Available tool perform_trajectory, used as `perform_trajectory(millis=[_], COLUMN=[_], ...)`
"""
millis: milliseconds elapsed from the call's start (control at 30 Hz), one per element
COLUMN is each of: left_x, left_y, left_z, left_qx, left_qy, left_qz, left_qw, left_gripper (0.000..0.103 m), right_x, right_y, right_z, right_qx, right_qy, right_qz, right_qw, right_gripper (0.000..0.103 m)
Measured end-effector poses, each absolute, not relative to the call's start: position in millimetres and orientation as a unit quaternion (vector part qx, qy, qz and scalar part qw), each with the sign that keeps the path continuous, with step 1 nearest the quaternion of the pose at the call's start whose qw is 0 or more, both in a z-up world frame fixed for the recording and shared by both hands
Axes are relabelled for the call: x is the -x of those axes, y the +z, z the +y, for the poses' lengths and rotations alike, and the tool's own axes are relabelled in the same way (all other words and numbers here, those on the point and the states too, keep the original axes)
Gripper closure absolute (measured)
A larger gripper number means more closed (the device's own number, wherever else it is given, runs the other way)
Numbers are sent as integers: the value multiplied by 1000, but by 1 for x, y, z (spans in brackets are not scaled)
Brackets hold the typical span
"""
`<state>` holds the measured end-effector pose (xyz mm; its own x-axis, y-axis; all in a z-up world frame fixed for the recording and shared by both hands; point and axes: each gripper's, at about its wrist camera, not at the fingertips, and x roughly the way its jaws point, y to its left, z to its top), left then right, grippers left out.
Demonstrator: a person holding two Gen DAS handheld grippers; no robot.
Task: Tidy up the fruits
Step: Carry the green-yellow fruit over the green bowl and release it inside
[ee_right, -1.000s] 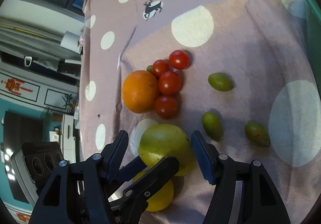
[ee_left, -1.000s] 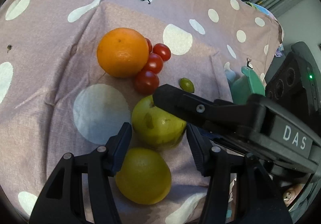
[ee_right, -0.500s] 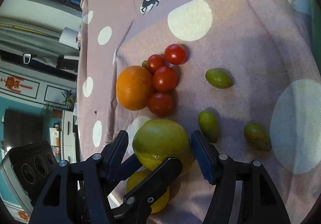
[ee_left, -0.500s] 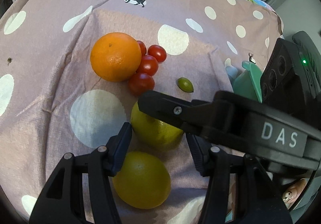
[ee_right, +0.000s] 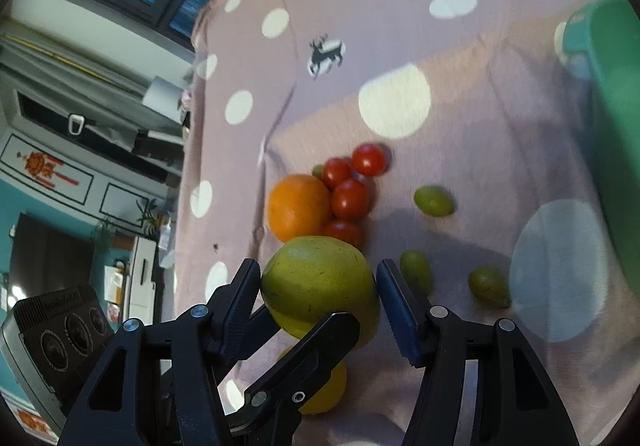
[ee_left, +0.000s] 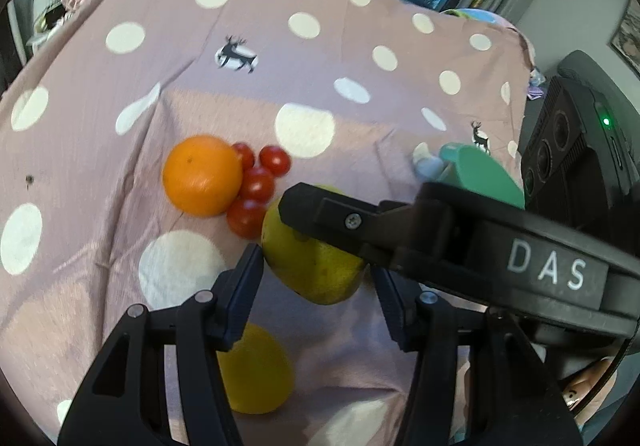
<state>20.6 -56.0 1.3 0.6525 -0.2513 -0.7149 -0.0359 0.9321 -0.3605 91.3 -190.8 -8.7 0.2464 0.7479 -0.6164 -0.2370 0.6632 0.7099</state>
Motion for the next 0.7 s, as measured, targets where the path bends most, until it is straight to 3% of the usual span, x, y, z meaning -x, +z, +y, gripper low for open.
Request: perform_trajectory(millis=[700], left_x=[-39], left_y=[44], left_z=[-129], left_qx=[80], left_qy=[-137], left_qz=[346], left_qw=[925], left_gripper=[48], right_x=[-83], right_y=[37], right_z=[-273], right_qx=[-294], right_qy=[273], right_qz=[411], right_qw=[818], right_gripper=[41])
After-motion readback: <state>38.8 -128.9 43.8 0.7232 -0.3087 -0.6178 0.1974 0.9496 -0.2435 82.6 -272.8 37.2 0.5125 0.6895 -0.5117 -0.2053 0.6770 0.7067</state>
